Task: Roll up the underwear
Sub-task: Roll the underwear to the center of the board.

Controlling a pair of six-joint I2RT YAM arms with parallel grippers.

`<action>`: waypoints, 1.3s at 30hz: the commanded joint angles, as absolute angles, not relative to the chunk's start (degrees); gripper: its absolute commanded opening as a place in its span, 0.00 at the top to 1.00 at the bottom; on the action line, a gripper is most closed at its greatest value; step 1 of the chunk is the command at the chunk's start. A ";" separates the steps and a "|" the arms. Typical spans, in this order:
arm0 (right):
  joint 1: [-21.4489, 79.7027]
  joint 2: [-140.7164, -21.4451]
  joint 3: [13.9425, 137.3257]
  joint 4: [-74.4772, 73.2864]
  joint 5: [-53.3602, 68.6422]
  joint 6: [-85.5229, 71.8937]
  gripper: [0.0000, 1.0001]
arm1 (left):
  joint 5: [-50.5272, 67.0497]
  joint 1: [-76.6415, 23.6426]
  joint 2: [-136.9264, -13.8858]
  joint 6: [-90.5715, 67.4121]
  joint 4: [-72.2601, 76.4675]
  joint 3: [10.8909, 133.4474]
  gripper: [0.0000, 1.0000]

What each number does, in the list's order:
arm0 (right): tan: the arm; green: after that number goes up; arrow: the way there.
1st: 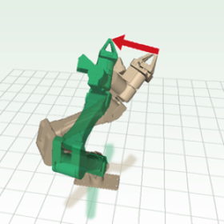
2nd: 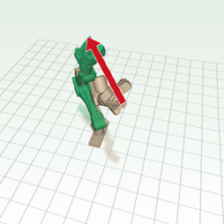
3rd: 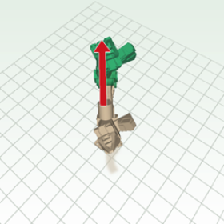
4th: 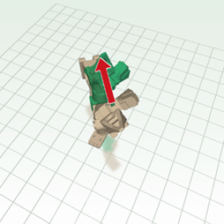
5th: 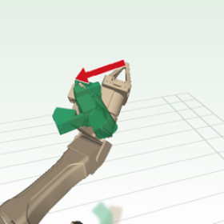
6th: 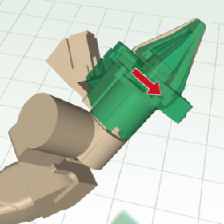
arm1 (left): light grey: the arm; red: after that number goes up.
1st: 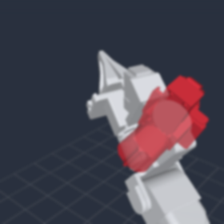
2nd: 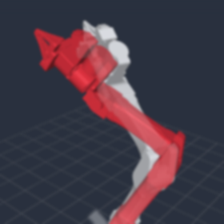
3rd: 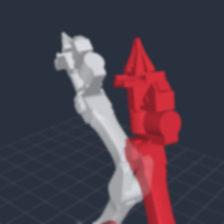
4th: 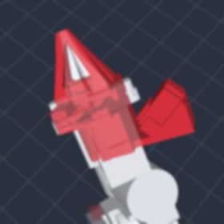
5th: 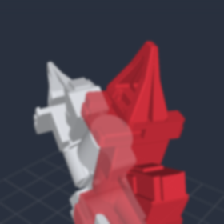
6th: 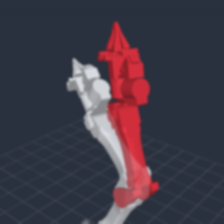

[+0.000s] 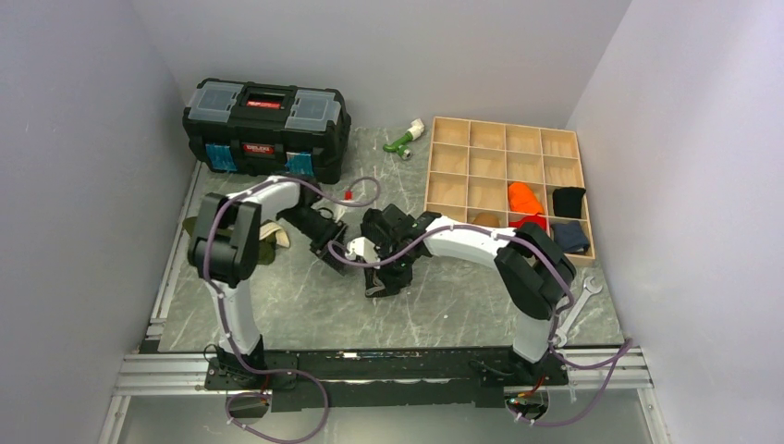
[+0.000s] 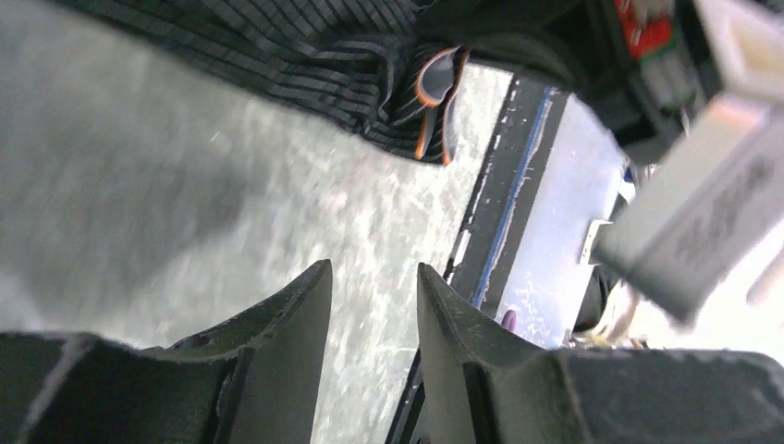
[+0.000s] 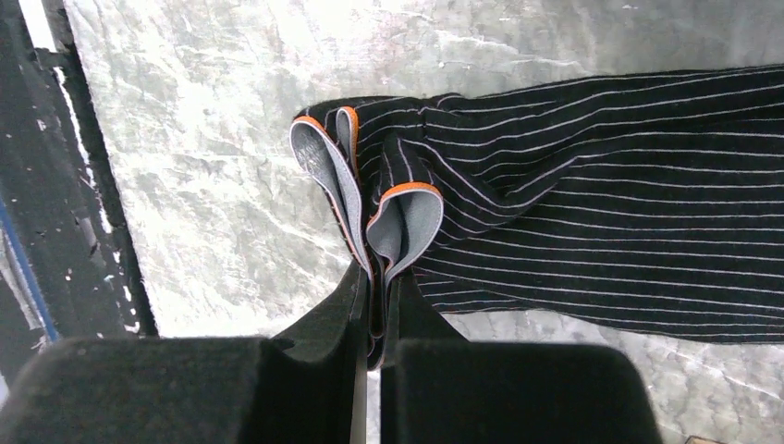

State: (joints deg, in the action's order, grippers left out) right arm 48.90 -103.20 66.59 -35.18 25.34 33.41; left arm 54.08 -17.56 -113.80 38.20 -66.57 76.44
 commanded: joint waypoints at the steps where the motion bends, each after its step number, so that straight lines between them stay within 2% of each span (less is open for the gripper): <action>1: 46.97 -105.69 71.91 -40.78 32.25 35.05 1.00 | 52.02 -10.17 -105.60 34.57 -58.79 70.93 0.56; 8: 44.08 -114.98 84.30 -53.26 40.37 41.81 1.00 | 47.97 -0.69 -90.62 32.09 -47.80 60.22 0.55; 18: 39.84 -133.02 104.55 -72.24 49.78 50.07 1.00 | 39.49 -2.32 -65.08 34.84 -35.23 45.46 0.45; 21: 38.48 -137.95 109.52 -77.28 52.45 51.92 1.00 | 34.39 -7.97 -58.00 36.78 -31.63 41.48 0.41; 25: 37.39 -142.82 113.24 -81.91 55.22 53.69 1.00 | 25.00 -21.41 -52.81 37.42 -25.88 37.27 0.36; 34: 36.54 -149.45 116.46 -85.57 57.63 54.03 1.00 | 10.17 -44.31 -62.72 39.18 -15.65 38.79 0.29; 39: 36.06 -150.84 117.68 -85.58 57.47 53.01 1.00 | 4.05 -52.84 -67.83 41.19 -10.87 38.35 0.28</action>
State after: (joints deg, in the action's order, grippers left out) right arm 35.81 -148.03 116.31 -87.24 60.47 50.78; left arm 11.90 -47.97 -65.30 38.68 -17.78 37.63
